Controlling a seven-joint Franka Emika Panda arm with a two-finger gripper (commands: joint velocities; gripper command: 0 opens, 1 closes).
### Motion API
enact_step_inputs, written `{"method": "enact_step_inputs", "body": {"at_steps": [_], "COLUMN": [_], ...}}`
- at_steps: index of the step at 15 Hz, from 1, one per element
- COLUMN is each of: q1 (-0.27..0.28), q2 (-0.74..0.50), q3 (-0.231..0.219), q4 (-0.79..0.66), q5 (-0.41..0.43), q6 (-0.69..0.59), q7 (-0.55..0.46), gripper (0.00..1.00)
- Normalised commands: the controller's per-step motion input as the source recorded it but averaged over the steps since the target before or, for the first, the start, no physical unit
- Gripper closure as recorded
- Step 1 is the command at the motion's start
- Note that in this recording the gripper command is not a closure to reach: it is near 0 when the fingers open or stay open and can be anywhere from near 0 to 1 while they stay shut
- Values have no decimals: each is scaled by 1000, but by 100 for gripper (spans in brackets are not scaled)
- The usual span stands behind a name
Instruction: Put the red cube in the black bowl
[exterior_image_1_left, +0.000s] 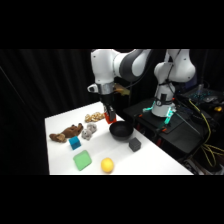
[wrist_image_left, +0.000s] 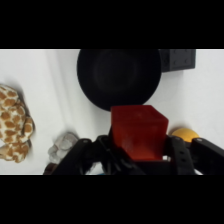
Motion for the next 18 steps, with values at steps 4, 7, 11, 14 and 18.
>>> {"method": "enact_step_inputs", "body": {"at_steps": [4,7,11,14,18], "q1": [-54,-58,-22,-25,-50], "q2": [-430,-132,110,229,169], "q3": [-23,-46,-14,13,29], "q4": [-505,-268,-93,70,124], "q5": [138,193,251,261,159], "q6": [213,380,374,221,56], "q7": [-170,-228,-243,-259,-169], "gripper": [100,100,100,100,0]}}
